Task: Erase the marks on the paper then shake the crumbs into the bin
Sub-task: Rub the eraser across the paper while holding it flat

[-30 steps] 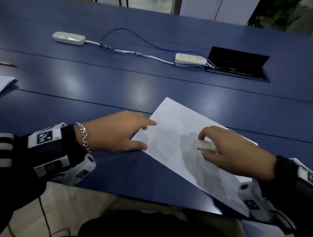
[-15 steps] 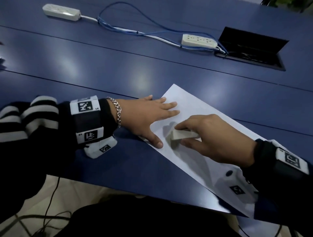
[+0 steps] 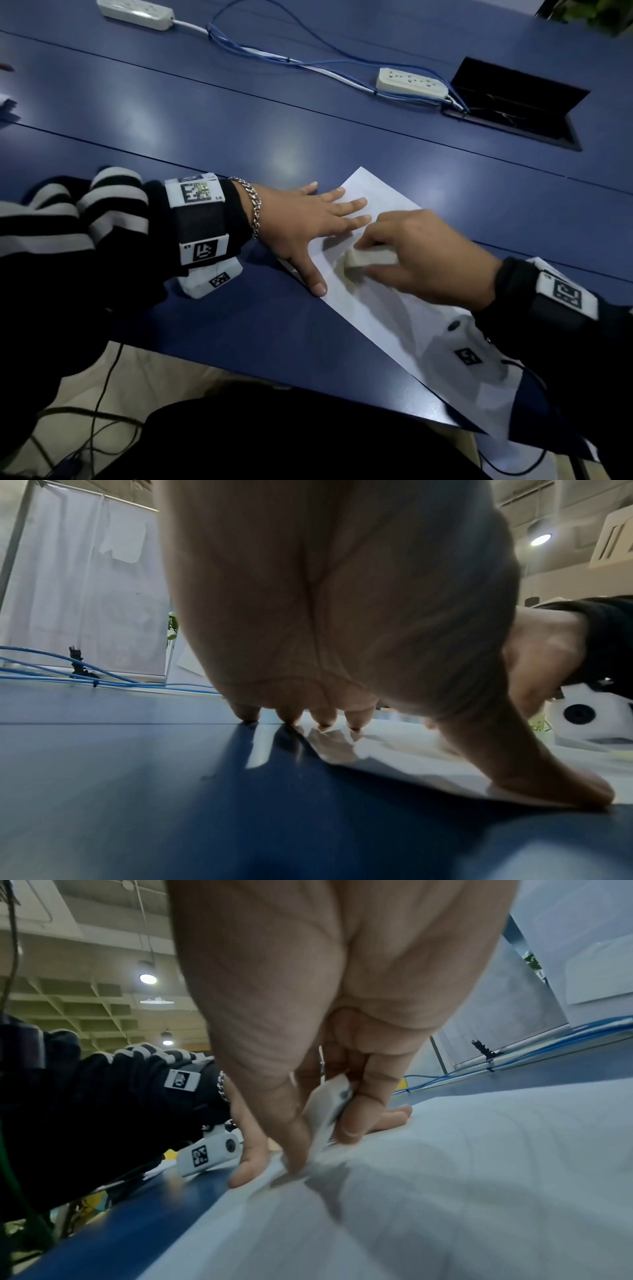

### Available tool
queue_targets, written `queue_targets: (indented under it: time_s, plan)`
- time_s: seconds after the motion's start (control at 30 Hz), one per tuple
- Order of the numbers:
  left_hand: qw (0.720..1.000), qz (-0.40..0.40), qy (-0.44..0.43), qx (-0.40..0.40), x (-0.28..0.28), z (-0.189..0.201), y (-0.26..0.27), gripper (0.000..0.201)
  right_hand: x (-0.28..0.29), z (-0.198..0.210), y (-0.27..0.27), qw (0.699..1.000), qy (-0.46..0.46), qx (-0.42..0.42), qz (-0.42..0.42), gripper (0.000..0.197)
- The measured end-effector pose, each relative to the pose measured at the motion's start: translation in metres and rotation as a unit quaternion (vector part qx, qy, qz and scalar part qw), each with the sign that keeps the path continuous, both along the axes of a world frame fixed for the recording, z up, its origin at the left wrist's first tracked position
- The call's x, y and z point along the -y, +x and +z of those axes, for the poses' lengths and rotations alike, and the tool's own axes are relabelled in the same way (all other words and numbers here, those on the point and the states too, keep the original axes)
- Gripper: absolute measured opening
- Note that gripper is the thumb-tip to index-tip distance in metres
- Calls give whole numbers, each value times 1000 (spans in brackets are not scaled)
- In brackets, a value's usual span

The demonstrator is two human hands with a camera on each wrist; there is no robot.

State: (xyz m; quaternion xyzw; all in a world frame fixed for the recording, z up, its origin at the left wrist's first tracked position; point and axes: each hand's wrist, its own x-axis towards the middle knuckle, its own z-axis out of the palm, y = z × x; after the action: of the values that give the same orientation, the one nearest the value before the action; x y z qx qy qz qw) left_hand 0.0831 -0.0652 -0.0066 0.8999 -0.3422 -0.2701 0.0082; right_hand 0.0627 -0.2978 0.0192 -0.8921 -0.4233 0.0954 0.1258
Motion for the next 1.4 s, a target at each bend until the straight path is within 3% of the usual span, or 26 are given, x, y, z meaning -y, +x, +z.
queue_targets:
  time_s: [0.07, 0.23, 0.4, 0.57, 0.7, 0.77, 0.87, 1.0, 1.17, 1.3, 1.4]
  plan:
    - [1000, 1, -1, -2, 0, -1, 1, 134, 0, 0, 1, 1000, 1, 9, 0, 32]
    - [1000, 5, 10, -7, -1, -2, 0, 135, 5, 3, -9, 995, -33, -59, 72, 27]
    - [1000, 2, 1, -4, 0, -4, 2, 135, 0, -1, 2, 999, 23, 14, 21, 24]
    - [999, 12, 34, -5, -1, -4, 4, 139, 5, 1, -9, 993, -29, -66, 95, 26]
    - [999, 11, 39, -3, 1, -2, 5, 136, -1, 1, 7, 999, 14, -21, 24, 31]
    - [999, 12, 43, -4, 1, -2, 5, 136, 0, -2, 0, 1000, -2, -11, 22, 36]
    - [999, 17, 44, -9, 0, -2, 5, 140, 4, -5, -12, 998, -40, -22, 52, 28]
    - [999, 14, 45, -11, 1, -2, 6, 138, 2, -2, 1, 1000, 3, 6, -2, 30]
    - [998, 18, 50, -14, 1, 0, 5, 141, 4, -3, -15, 996, -53, -10, 69, 27]
    - [998, 17, 54, -14, 3, 1, 5, 140, 2, 2, 1, 1000, -7, 10, 4, 32]
    - [998, 18, 58, -15, 3, 1, 6, 140, 6, 0, -11, 998, -23, 23, 50, 28]
